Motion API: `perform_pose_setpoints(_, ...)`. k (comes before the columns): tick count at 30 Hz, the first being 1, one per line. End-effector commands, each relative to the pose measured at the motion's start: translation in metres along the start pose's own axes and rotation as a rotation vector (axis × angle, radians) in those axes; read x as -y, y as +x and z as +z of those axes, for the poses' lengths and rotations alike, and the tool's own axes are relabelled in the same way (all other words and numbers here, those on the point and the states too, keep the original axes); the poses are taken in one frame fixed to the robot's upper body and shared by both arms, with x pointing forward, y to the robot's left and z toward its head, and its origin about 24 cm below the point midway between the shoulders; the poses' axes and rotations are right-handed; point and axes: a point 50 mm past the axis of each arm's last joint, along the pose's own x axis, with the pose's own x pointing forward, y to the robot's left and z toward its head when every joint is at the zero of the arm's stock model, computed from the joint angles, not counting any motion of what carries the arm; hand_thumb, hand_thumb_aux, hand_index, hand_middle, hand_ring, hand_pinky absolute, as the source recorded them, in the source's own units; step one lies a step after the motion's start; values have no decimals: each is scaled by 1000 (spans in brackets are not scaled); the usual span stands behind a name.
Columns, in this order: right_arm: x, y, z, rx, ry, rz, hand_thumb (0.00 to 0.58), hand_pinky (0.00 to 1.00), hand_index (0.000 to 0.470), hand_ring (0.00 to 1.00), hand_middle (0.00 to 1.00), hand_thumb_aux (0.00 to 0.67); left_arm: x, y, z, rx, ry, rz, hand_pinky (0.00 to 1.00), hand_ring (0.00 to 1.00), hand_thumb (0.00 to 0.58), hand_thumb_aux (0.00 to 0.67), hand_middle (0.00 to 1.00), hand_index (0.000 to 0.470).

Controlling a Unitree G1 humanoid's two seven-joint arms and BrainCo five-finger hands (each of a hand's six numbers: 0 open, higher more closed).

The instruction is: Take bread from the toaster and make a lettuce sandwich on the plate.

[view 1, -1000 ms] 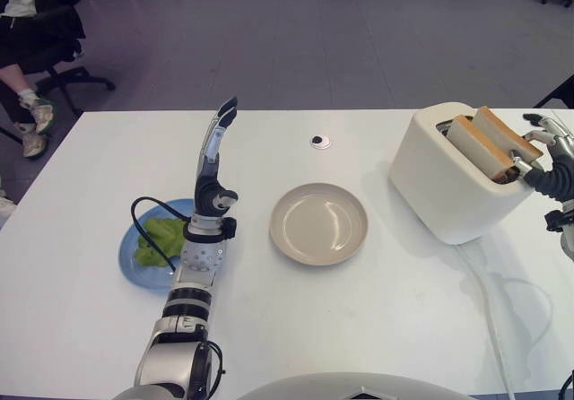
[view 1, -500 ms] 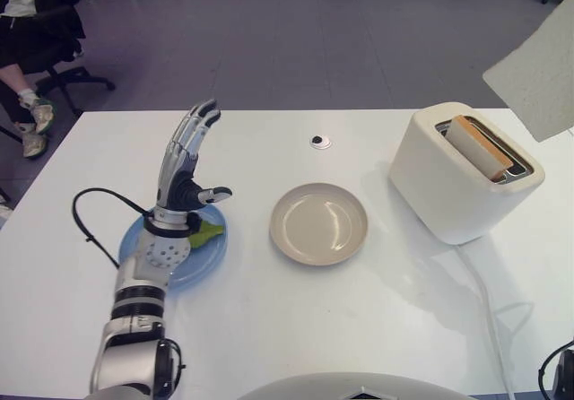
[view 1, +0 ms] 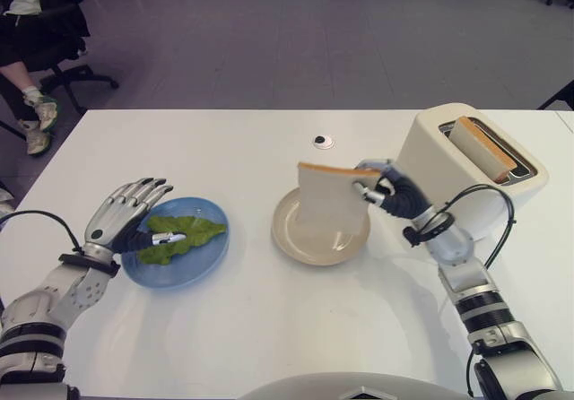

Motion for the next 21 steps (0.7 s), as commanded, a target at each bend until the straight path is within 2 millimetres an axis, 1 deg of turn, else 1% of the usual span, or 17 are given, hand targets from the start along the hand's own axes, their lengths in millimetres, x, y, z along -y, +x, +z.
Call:
perform_pose_setpoints(1,-25,-3,-19,-101,3,142,580,1000,470,1000,1000,670,1,-11,2,32,-10,-76,0,0,0,0,0,0)
perform_pose_setpoints(3,-34,-4,-25,-133,2,187,580,1000,470,1000,1000,670,0,-15,3,43,-17,-88,0,0,0,0,0,0)
perform_pose_setpoints(5,-39,-5,-30,-158,-18,210,580,1000,470,1000,1000,670,1,-17,4,50,-20,-110,0,0,0,0,0,0)
perform_pose_setpoints(8,-40,-6,-37,-194,-59,209,580,1000,470,1000,1000,670,10,-16,9,64,-33,-158,0,0,0,0,0,0)
perform_pose_setpoints(12,-39,-7,-40,-204,-74,192,580,1000,470,1000,1000,670,26,-14,17,72,-43,-224,0,0,0,0,0,0)
perform_pose_setpoints(13,-39,-7,-40,-204,-76,186,580,1000,470,1000,1000,670,29,-13,18,72,-43,-236,0,0,27,16,0,11)
perform_pose_setpoints(14,-38,-7,-40,-204,-79,181,580,1000,464,1000,1000,662,33,-12,19,71,-42,-247,0,0,160,100,0,70)
perform_pose_setpoints(15,-37,-7,-41,-204,-82,173,570,1000,409,1000,1000,583,35,-11,20,72,-41,-255,0,0,355,252,0,177)
perform_pose_setpoints(16,-36,-7,-41,-205,-85,165,508,961,304,961,961,434,37,-11,21,75,-43,-260,0,0,447,349,0,245)
perform_pose_setpoints(17,-34,-7,-41,-206,-88,155,201,922,90,922,922,129,39,-11,22,79,-45,-267,0,0,501,423,0,297)
perform_pose_setpoints(18,-33,-7,-41,-207,-91,145,0,878,0,878,878,0,40,-11,22,82,-46,-270,0,0,550,518,0,363)
perform_pose_setpoints(19,-32,-6,-41,-205,-93,135,0,749,0,749,749,0,41,-11,23,86,-47,-272,0,0,580,652,0,457)
perform_pose_setpoints(20,-30,-6,-40,-202,-95,124,0,671,0,671,671,0,41,-10,24,93,-47,-272,0,0,580,670,0,470)
perform_pose_setpoints(21,-29,-6,-39,-198,-96,111,0,541,0,541,541,0,40,-9,25,101,-50,-267,0,0,580,670,0,470)
